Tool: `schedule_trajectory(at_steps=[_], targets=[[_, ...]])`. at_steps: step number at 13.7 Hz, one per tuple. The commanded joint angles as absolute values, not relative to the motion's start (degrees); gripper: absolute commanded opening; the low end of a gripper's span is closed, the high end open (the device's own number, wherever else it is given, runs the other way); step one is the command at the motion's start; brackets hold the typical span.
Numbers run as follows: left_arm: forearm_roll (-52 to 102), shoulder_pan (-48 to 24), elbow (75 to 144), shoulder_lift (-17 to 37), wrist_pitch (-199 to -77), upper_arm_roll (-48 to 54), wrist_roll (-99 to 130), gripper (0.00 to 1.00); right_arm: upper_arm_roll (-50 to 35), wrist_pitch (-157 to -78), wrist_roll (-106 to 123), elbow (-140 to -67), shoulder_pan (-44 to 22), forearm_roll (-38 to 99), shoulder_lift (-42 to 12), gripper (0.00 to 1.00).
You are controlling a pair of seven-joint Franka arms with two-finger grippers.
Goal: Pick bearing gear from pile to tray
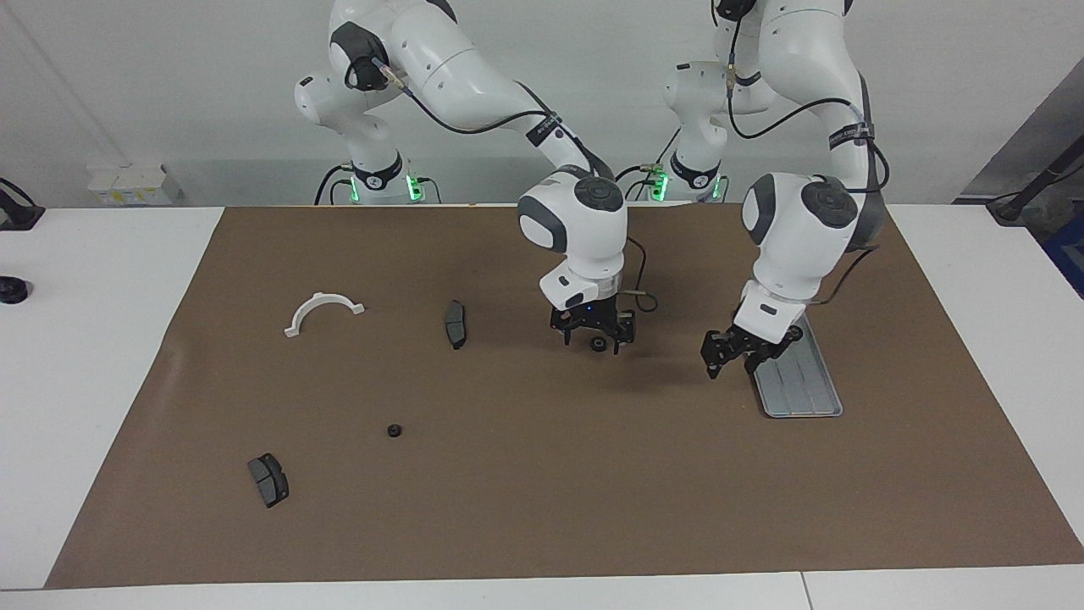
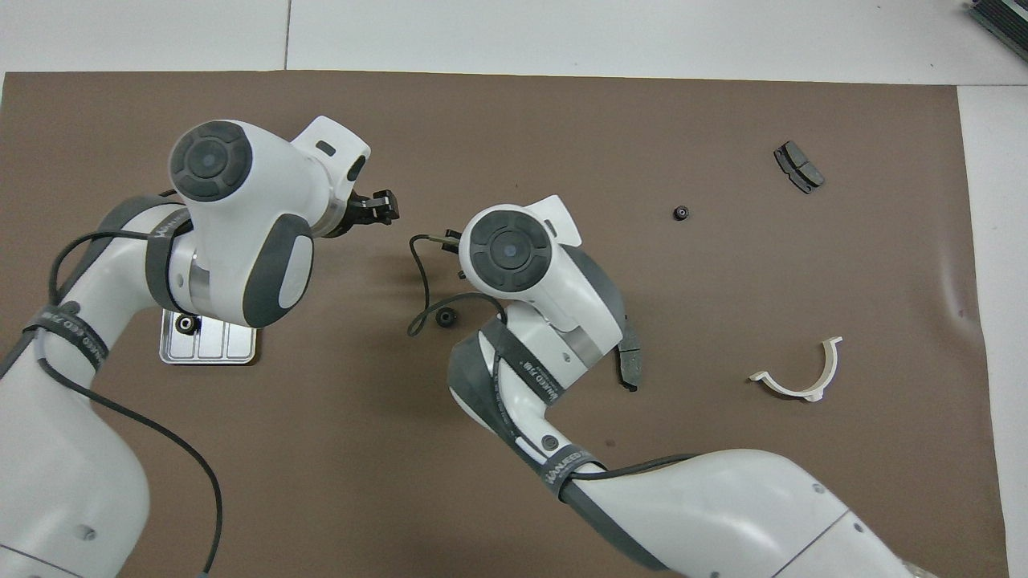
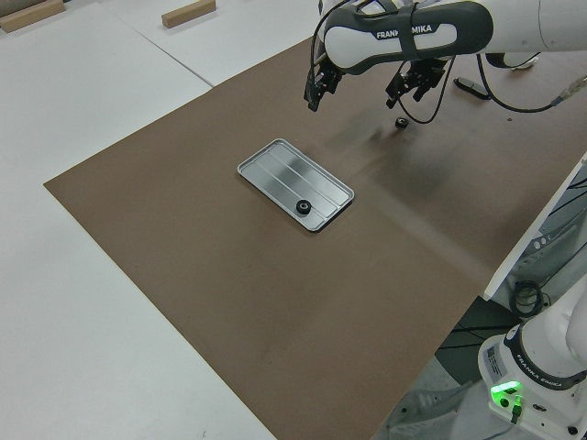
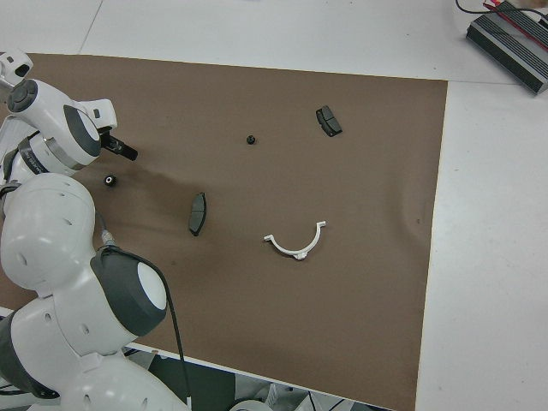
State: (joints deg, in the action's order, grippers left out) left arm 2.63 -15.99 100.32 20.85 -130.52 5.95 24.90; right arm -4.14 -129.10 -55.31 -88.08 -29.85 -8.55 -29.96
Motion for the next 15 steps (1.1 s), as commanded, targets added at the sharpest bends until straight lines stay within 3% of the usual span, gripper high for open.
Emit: schedule_trajectory(at_steps=[1, 7, 14, 15], targets=[[0.6, -20.5, 99.1, 22.5, -130.2, 4.7, 26.9, 0.68, -4.9, -128.9, -47.2, -96.1, -23.9, -8.2, -21.7, 1.00], [-4.0, -26.8, 108.3, 21.5, -131.8, 4.7, 32.3, 0.59, -4.9, -124.6, -23.0, -96.6, -10.9, -4.7, -18.8, 1.00], [-4.0, -28.4, 112.6, 19.8, -132.2, 5.0, 35.8, 0.49, -4.8, -131.9, -14.4, -93.4, -5.3, -4.3, -27.5, 0.99], [-4.0, -28.6, 112.7, 19.7, -132.2, 5.1, 36.2, 0.49, -4.9, -132.1, -14.4, -93.3, -4.8, -4.3, -28.8, 0.92]])
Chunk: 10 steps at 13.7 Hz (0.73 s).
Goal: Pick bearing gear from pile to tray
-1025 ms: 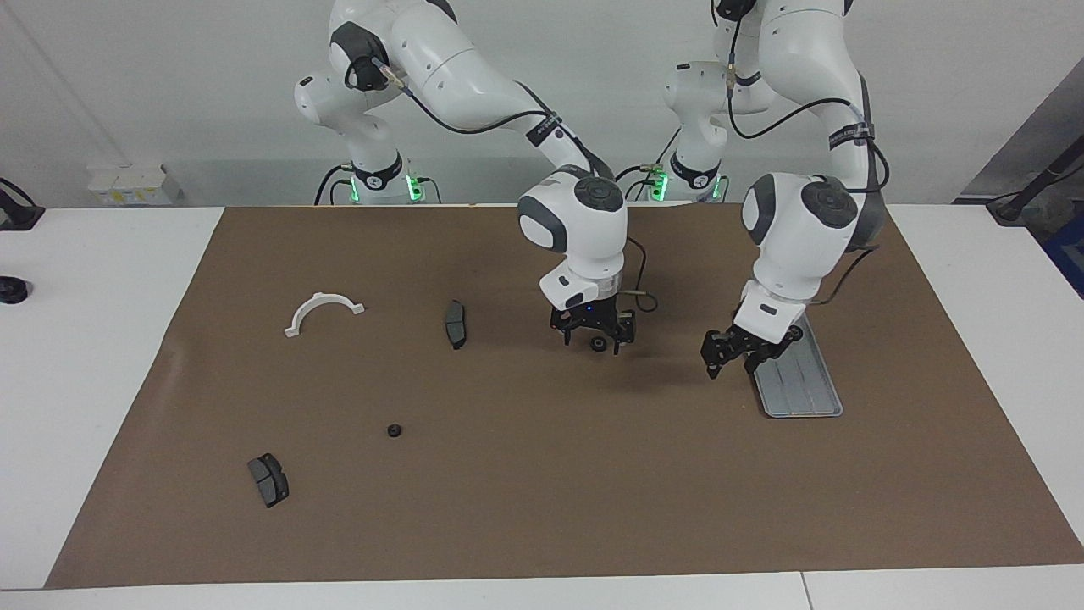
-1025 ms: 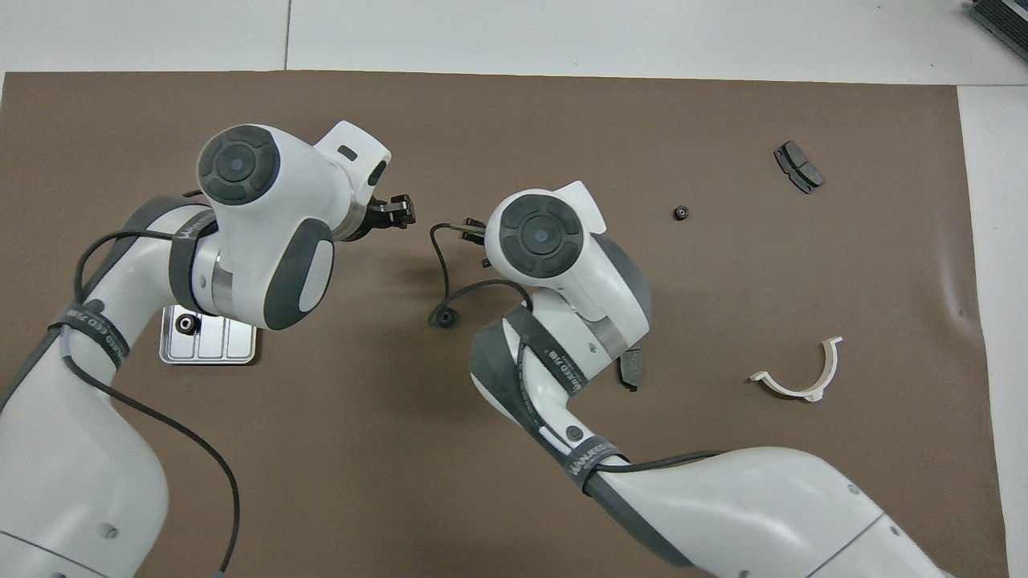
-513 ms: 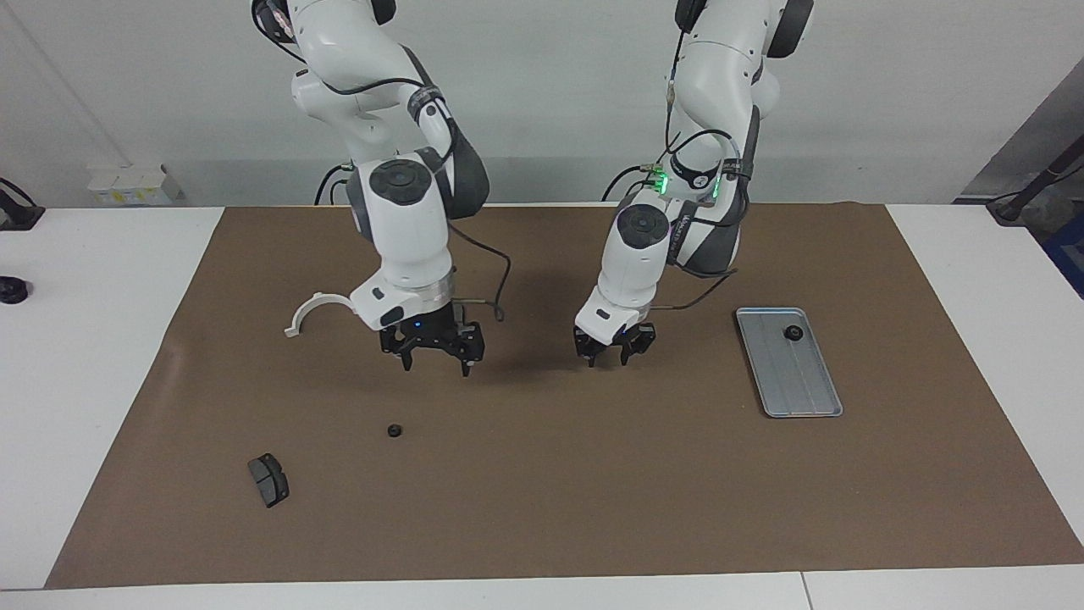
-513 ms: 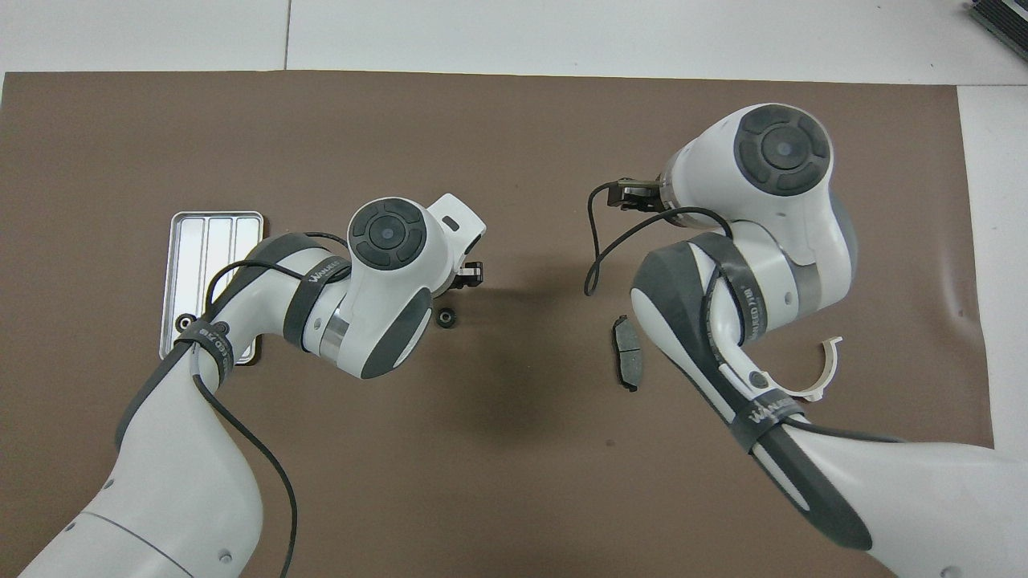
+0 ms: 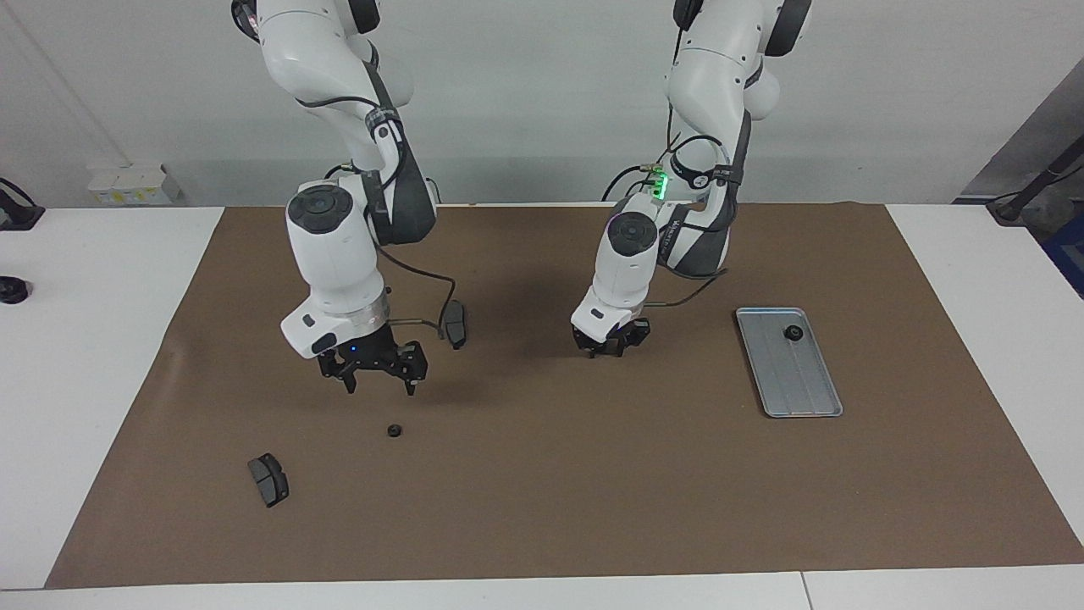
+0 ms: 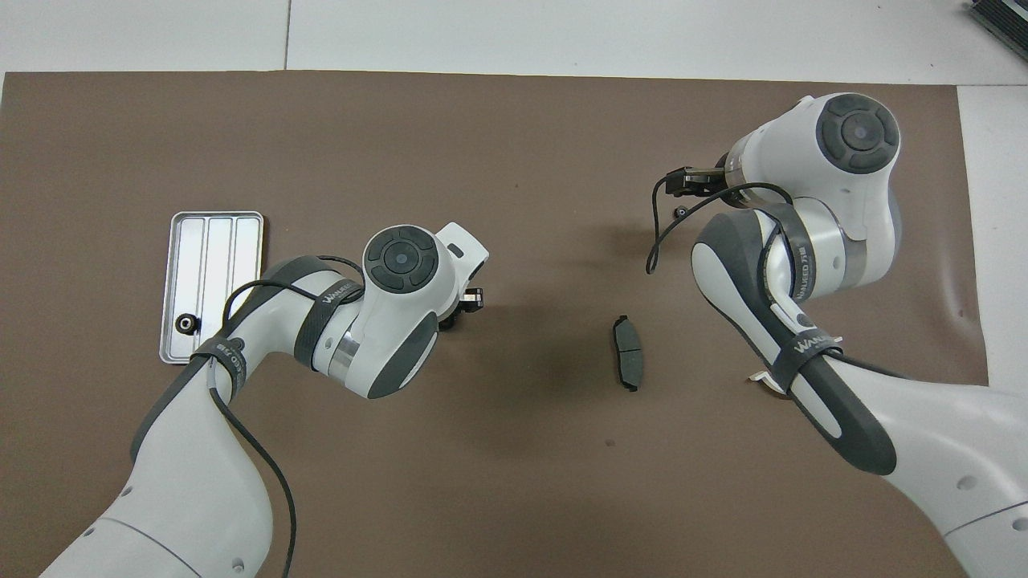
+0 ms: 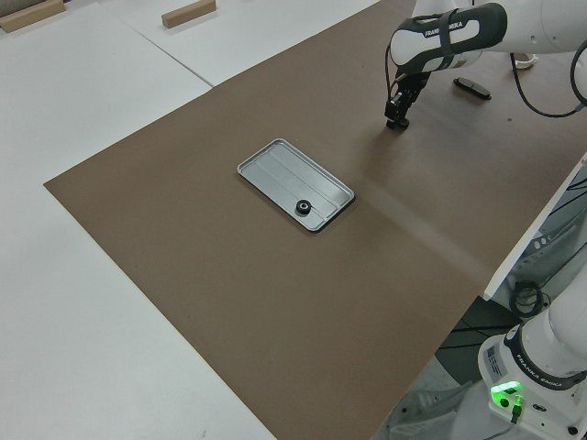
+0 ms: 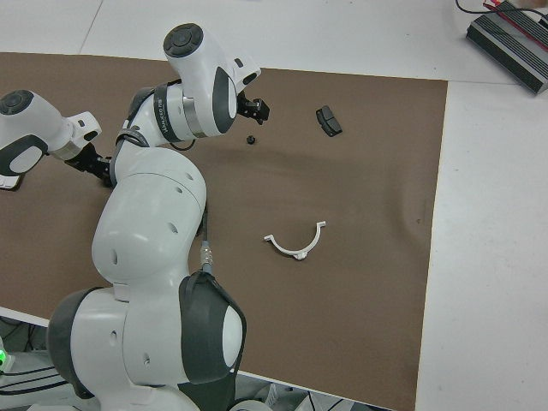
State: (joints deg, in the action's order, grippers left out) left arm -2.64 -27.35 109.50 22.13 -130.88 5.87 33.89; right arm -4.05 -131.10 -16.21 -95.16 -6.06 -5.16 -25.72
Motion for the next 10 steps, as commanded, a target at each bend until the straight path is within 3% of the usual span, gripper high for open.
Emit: schedule_trajectory(at_steps=[1, 7, 10], targets=[[-4.0, -29.3, 112.7, 19.7, -132.3, 5.1, 37.1, 0.49, -4.9, -132.6, -14.3, -93.3, -4.7, -4.3, -30.0, 0.88], [-4.0, -30.1, 113.9, 19.2, -133.2, 5.1, 38.9, 0.42, -4.9, -134.6, -14.3, -93.4, -4.8, -4.1, -32.5, 0.69], [-4.0, -30.0, 114.1, 19.1, -133.0, 5.1, 38.8, 0.24, -4.9, -134.6, -14.3, -93.7, -5.0, -4.1, -32.9, 0.62]])
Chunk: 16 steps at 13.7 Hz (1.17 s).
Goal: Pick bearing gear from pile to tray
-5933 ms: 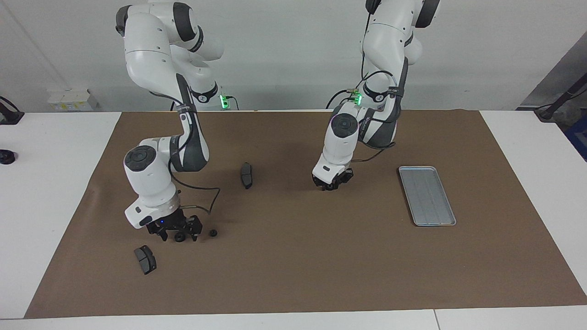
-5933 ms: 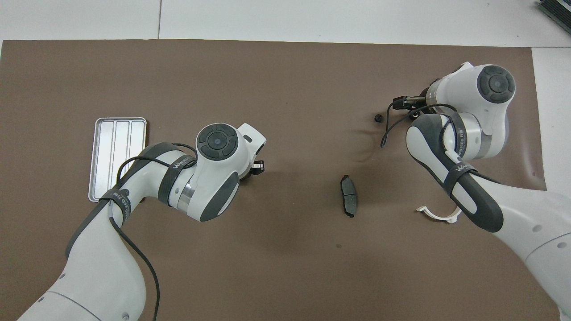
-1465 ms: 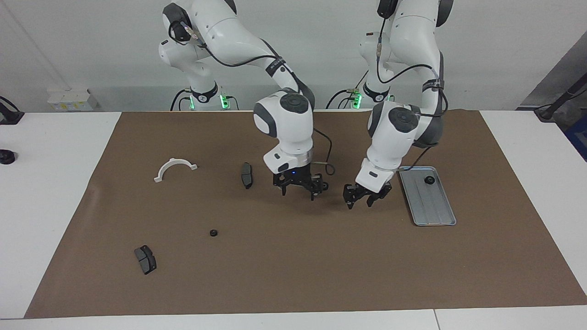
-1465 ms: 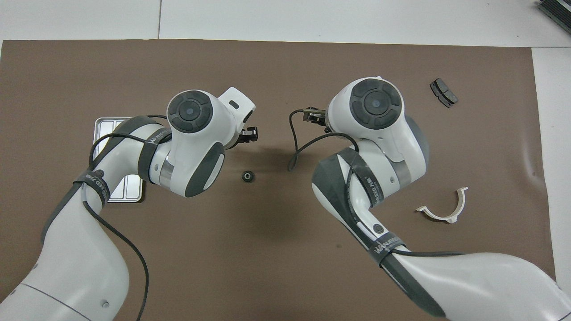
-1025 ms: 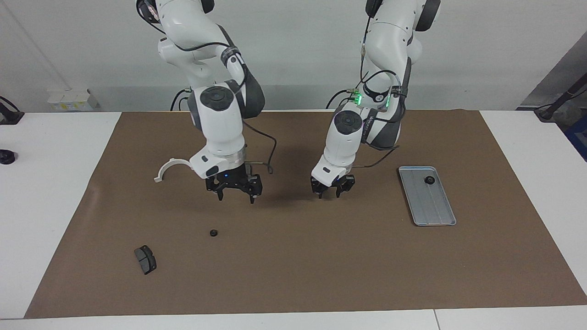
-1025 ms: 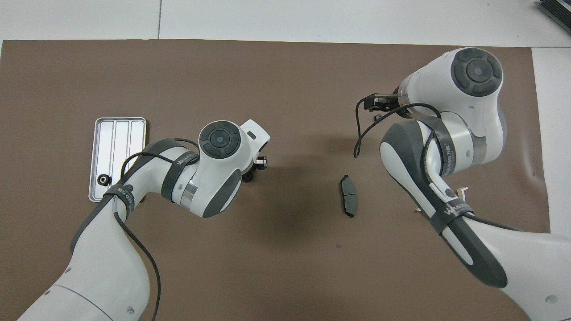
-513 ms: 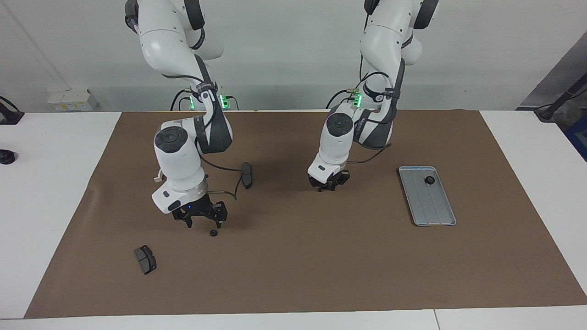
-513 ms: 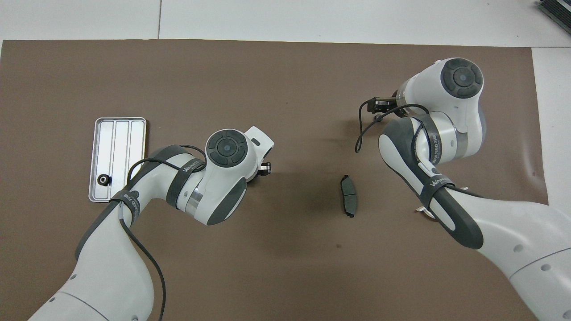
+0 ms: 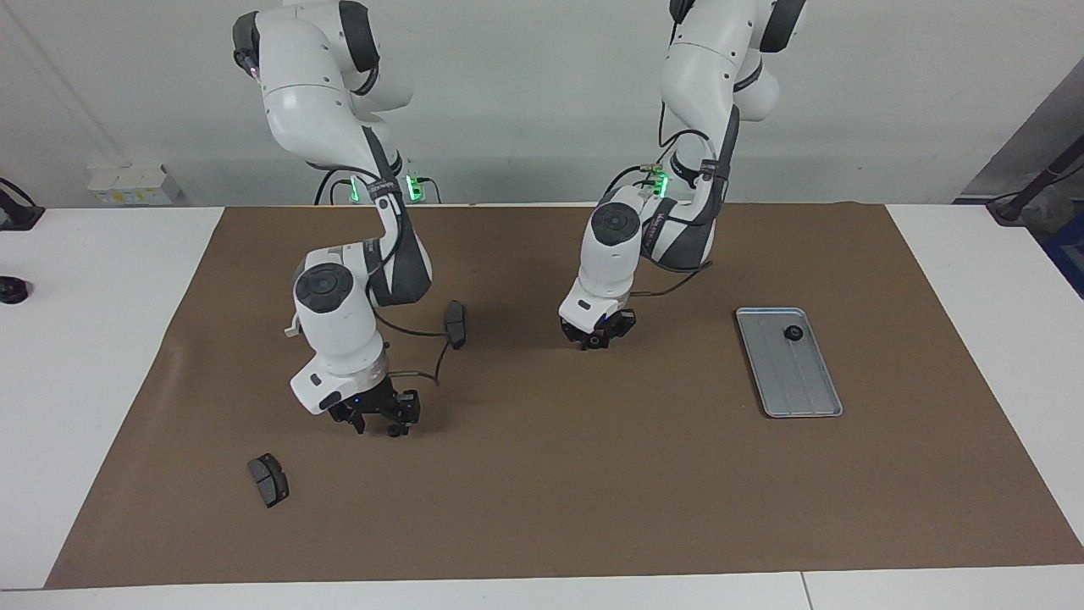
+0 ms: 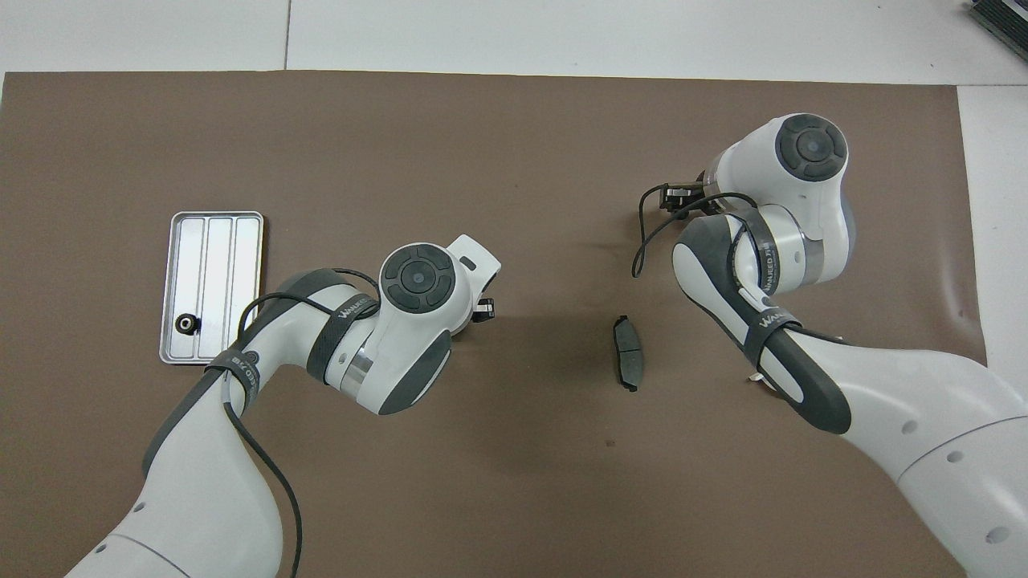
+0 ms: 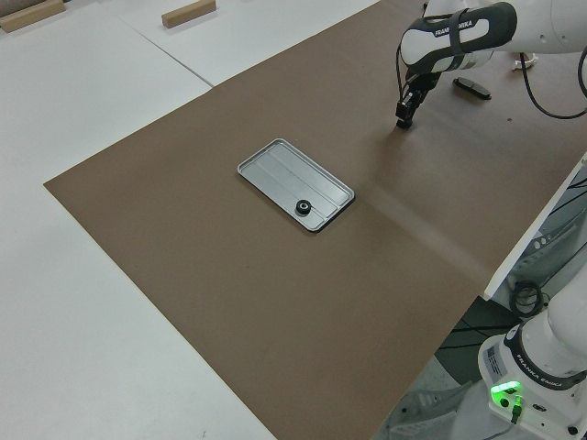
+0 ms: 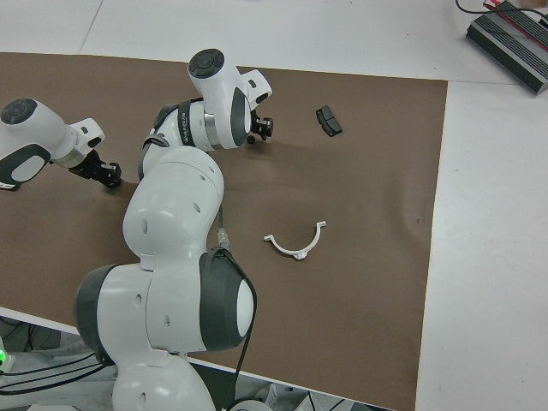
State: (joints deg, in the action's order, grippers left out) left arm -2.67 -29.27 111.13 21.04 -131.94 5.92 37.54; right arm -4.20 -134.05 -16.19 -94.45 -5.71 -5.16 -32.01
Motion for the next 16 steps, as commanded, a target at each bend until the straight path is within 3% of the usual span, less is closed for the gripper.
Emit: schedule_trajectory(at_steps=[1, 3, 6, 7, 9, 10, 16], targets=[[-4.0, -29.8, 114.0, 19.1, -132.7, 5.1, 38.8, 0.15, -4.9, -134.6, -14.3, -93.9, -5.1, -4.1, -32.9, 0.59], [-3.9, -29.0, 112.2, 19.4, -132.0, 4.9, 38.6, 0.02, -4.9, -135.5, -14.4, -94.3, -5.3, -3.6, -32.9, 0.55], [-3.9, -24.0, 105.5, 20.1, -127.6, 4.7, 37.9, 0.00, -4.9, -136.3, -14.5, -95.0, -5.4, -3.6, -32.9, 0.50], [-3.9, -21.1, 103.4, 20.1, -126.5, 4.9, 37.1, 0.00, -4.9, -136.2, -14.5, -95.0, -5.4, -3.6, -32.9, 0.40], [-3.3, -16.3, 102.7, 19.1, -124.4, 5.0, 31.3, 0.00, -4.9, -136.3, -14.5, -95.0, -5.4, -3.6, -32.9, 0.10], [-3.3, -13.0, 102.7, 18.3, -122.7, 5.2, 27.6, 0.00, -4.9, -136.3, -14.6, -95.0, -5.4, -3.6, -32.9, 0.00], [-3.1, 0.8, 107.1, 15.0, -118.9, 4.9, 5.5, 0.00, -5.0, -133.7, -20.7, -94.9, -8.7, -3.5, -27.6, 0.00]])
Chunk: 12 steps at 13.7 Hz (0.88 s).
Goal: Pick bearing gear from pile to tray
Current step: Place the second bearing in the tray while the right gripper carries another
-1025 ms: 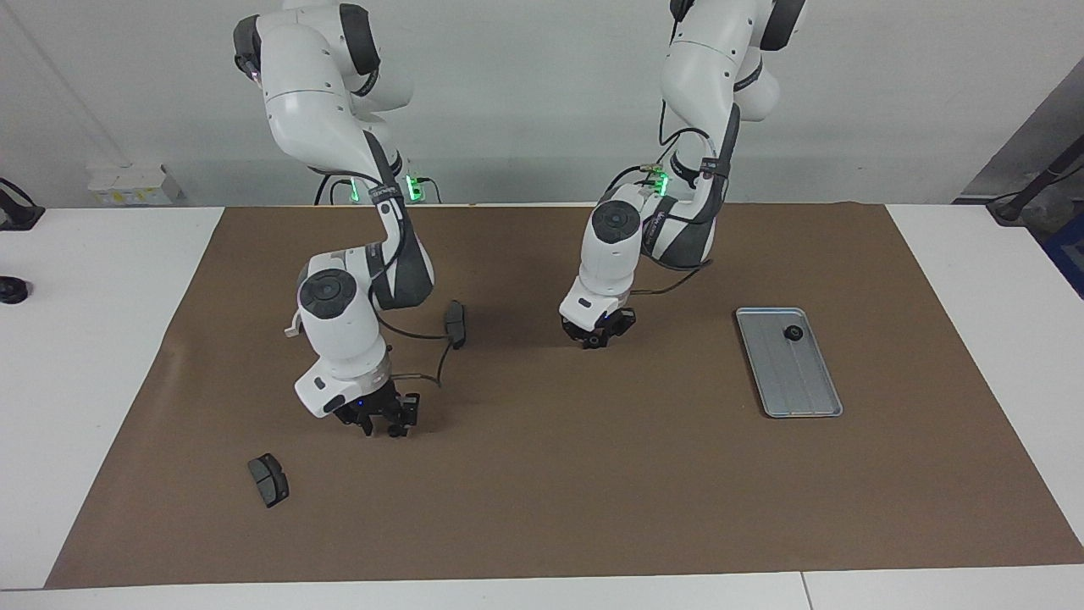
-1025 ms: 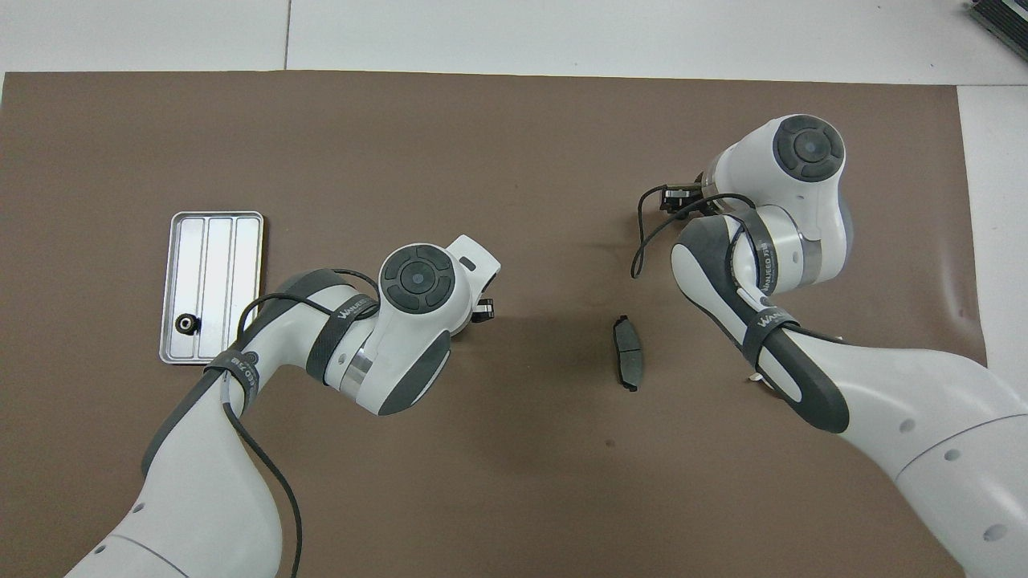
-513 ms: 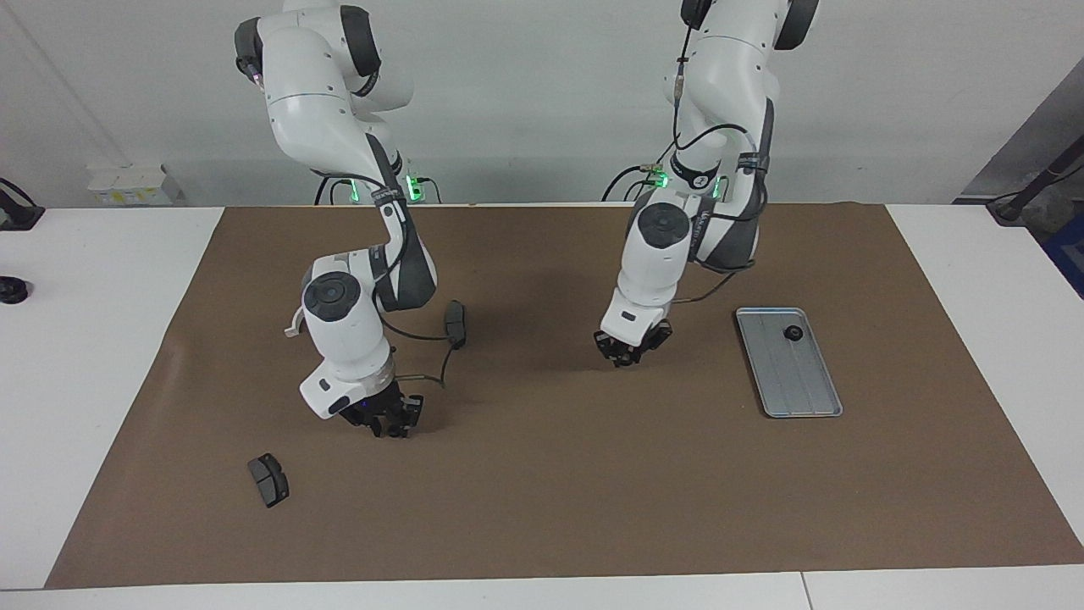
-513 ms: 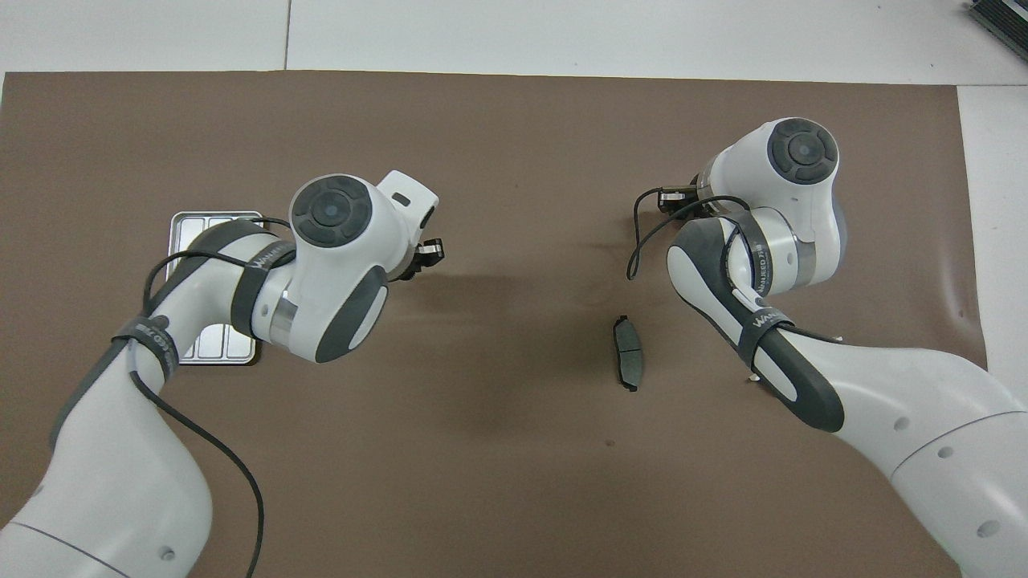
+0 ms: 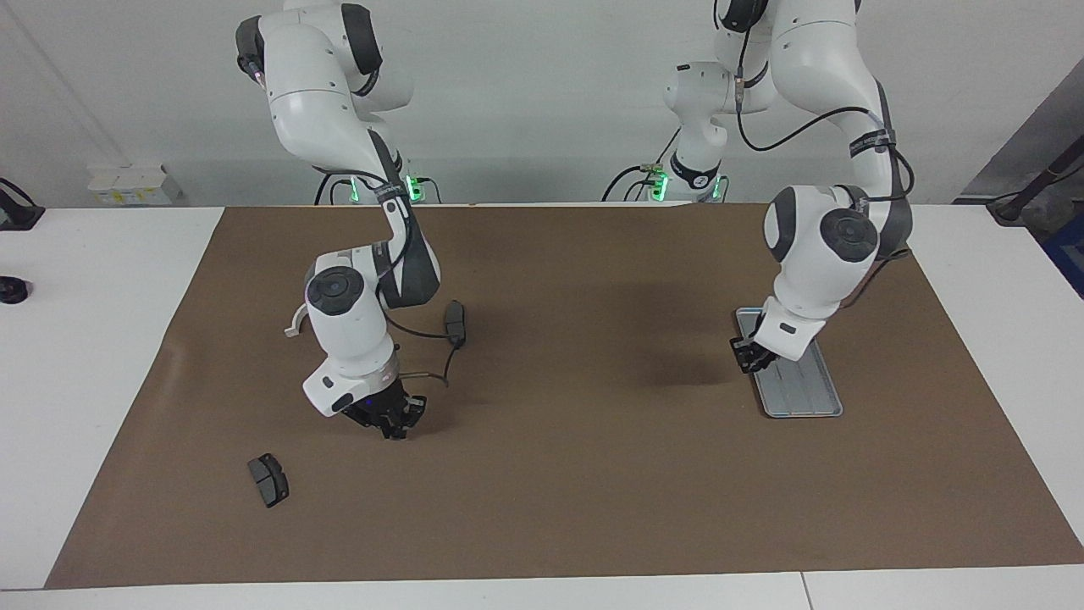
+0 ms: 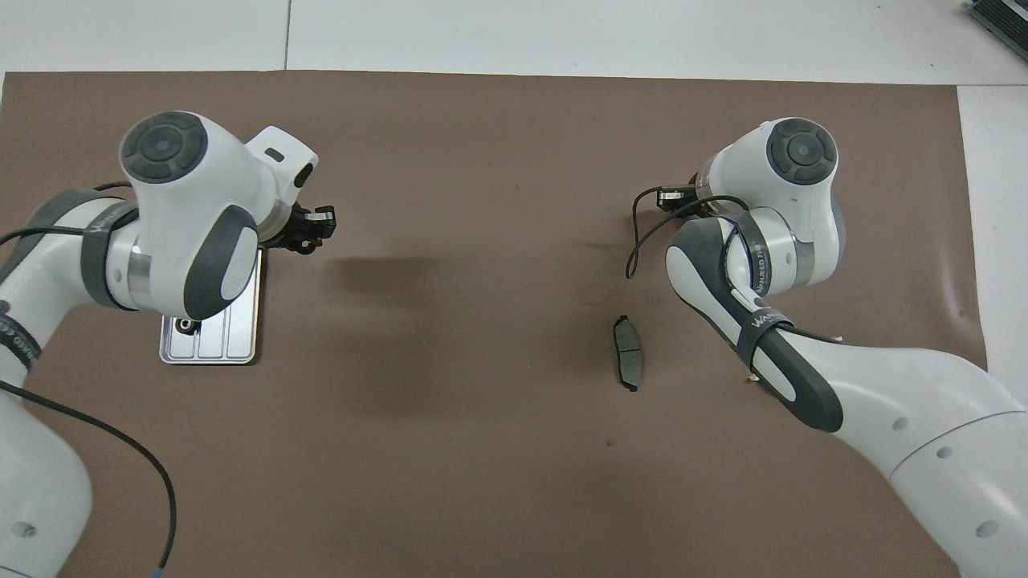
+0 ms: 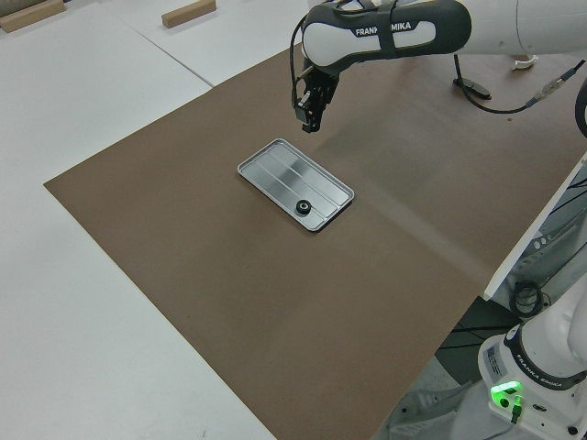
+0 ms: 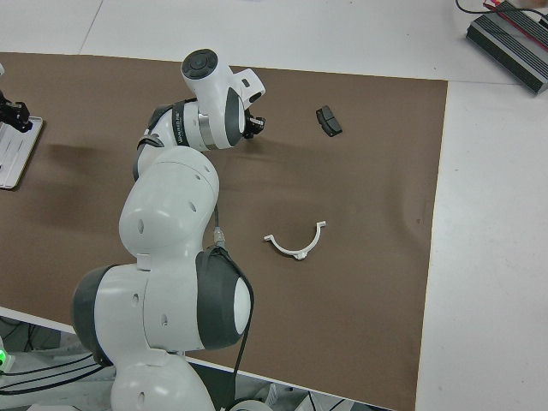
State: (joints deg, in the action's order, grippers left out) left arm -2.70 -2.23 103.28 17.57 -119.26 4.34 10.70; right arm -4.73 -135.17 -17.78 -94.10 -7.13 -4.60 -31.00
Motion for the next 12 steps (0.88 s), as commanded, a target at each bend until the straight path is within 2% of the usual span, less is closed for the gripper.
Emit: schedule_trajectory(at_steps=[1, 4, 5, 6, 7, 8, 9, 12], targets=[[-3.1, 1.7, 108.7, 14.2, -119.1, 4.8, 2.8, 0.00, -5.0, -133.2, -22.5, -94.9, -9.7, -3.5, -26.5, 0.00], [-3.1, 4.0, 116.7, 11.5, -124.0, 4.8, -2.7, 0.00, -4.9, -131.2, -33.5, -94.6, -16.1, -3.9, -25.1, 0.00], [-3.1, 4.0, 118.2, 11.1, -125.1, 4.8, -2.8, 0.11, -4.9, -131.4, -35.5, -94.7, -18.4, -4.5, -25.0, 0.00], [-3.1, 4.0, 118.5, 11.0, -125.2, 4.8, -2.8, 0.29, -4.8, -131.4, -37.8, -94.7, -21.3, -4.5, -24.8, 0.00], [-3.1, 3.9, 118.5, 11.0, -125.2, 4.8, -2.7, 0.59, -4.8, -131.7, -42.1, -94.5, -23.4, -4.7, -24.9, 0.00], [-3.1, 3.9, 118.4, 11.0, -125.2, 4.8, -2.8, 0.79, -4.8, -132.1, -45.9, -94.5, -25.8, -5.1, -25.1, 0.00], [-3.1, 3.9, 117.8, 11.1, -125.2, 4.8, -2.9, 0.89, -4.7, -132.4, -48.8, -94.2, -28.4, -5.6, -25.7, 0.00], [-3.1, 3.3, 115.6, 11.4, -125.1, 5.0, -2.6, 0.92, -4.8, -132.5, -58.6, -92.0, -33.5, -9.0, -29.4, 0.00]])
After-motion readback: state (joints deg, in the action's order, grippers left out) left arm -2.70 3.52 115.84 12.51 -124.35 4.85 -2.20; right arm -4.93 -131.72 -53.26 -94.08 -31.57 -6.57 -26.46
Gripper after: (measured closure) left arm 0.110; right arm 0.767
